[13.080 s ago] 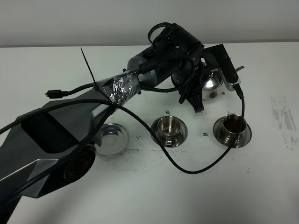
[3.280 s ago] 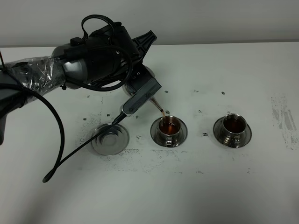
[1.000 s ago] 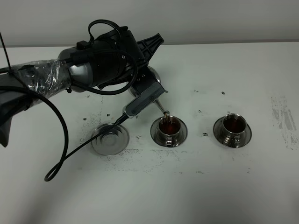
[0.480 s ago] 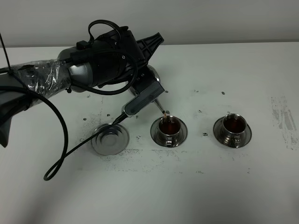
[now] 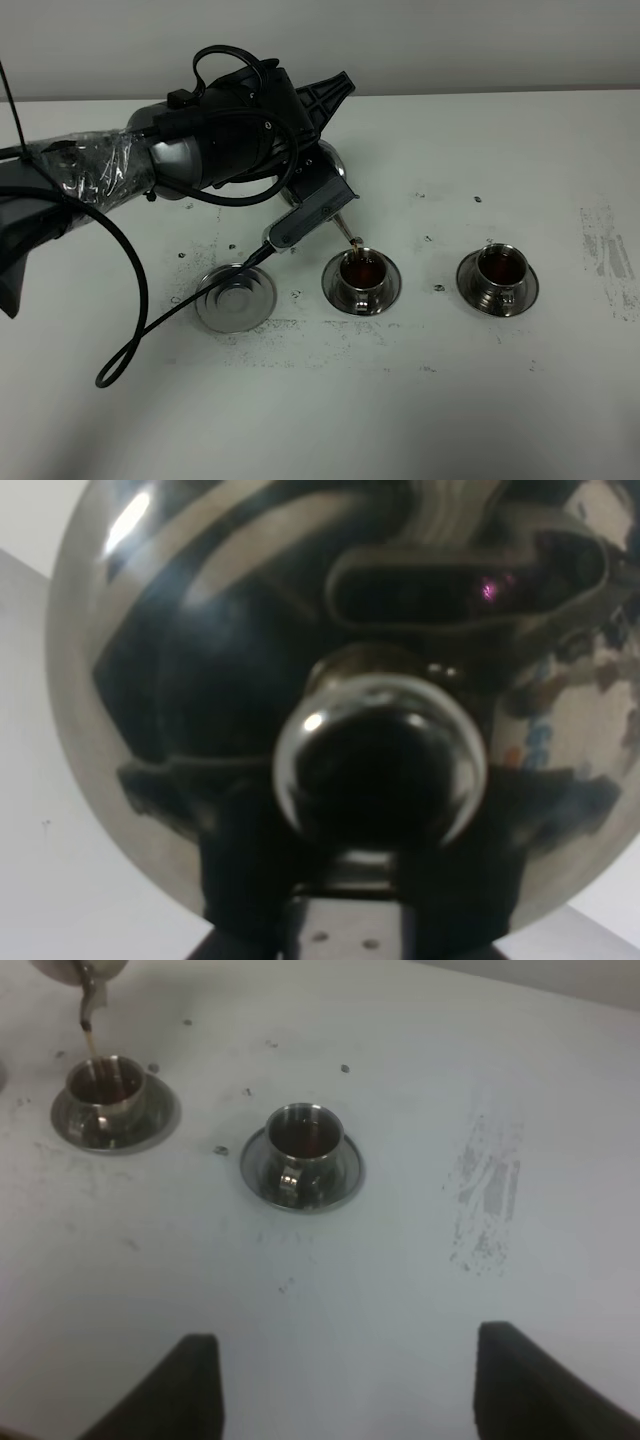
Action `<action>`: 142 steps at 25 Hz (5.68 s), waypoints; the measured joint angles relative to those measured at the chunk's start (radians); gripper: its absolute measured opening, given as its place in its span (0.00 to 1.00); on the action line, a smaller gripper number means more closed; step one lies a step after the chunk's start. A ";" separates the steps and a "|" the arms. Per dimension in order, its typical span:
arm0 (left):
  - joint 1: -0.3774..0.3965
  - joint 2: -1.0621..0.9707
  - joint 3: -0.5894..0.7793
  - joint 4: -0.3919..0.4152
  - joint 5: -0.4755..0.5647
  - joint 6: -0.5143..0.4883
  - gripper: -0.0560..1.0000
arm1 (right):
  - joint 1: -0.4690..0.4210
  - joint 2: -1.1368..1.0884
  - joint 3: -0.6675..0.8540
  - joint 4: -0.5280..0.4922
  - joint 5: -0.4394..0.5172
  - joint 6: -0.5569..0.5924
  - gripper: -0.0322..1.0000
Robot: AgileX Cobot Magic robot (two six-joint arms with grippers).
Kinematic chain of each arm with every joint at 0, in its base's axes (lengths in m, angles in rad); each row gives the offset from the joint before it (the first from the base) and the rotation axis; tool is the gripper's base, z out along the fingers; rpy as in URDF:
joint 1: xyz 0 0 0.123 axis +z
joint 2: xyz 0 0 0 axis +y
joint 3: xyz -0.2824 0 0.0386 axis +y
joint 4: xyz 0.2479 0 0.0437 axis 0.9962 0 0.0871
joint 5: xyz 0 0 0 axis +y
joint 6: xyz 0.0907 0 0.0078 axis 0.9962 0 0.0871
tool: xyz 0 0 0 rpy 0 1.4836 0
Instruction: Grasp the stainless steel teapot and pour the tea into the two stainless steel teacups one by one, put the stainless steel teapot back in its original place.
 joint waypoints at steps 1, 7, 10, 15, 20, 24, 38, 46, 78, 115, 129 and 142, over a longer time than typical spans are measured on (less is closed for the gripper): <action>0.000 0.000 0.000 0.000 0.000 0.000 0.22 | 0.000 0.000 0.000 0.000 0.000 0.000 0.53; 0.000 0.000 0.000 0.000 -0.001 0.000 0.22 | 0.000 0.000 0.000 0.000 0.000 0.000 0.53; 0.000 0.000 0.000 0.000 -0.001 0.000 0.22 | 0.000 0.000 0.000 0.000 0.000 0.000 0.53; 0.000 0.000 0.000 0.000 -0.001 0.000 0.22 | 0.000 0.000 0.000 0.000 0.000 0.000 0.53; 0.000 0.000 0.000 0.000 -0.001 0.000 0.22 | 0.000 0.000 0.000 0.000 0.000 0.000 0.53; 0.000 0.000 0.000 0.000 -0.001 0.000 0.22 | 0.000 0.000 0.000 0.000 0.000 0.000 0.53; 0.000 0.000 0.000 0.000 -0.001 -0.063 0.22 | 0.000 0.000 0.000 0.000 0.000 0.000 0.53; 0.000 0.000 0.000 0.000 0.000 -0.219 0.22 | 0.000 0.000 0.000 0.000 0.000 0.000 0.53; 0.054 0.025 0.000 -0.372 0.208 -1.333 0.22 | 0.000 0.000 0.000 0.000 0.000 0.000 0.53; 0.100 -0.168 0.234 -0.454 0.137 -1.360 0.22 | 0.000 0.000 0.000 0.000 0.000 0.000 0.53; 0.115 -0.237 0.456 -0.506 0.076 -1.408 0.22 | 0.000 0.000 0.000 0.000 0.000 0.000 0.53; 0.119 -0.239 0.540 -0.529 0.034 -1.410 0.22 | 0.000 0.000 0.000 0.000 0.000 0.000 0.53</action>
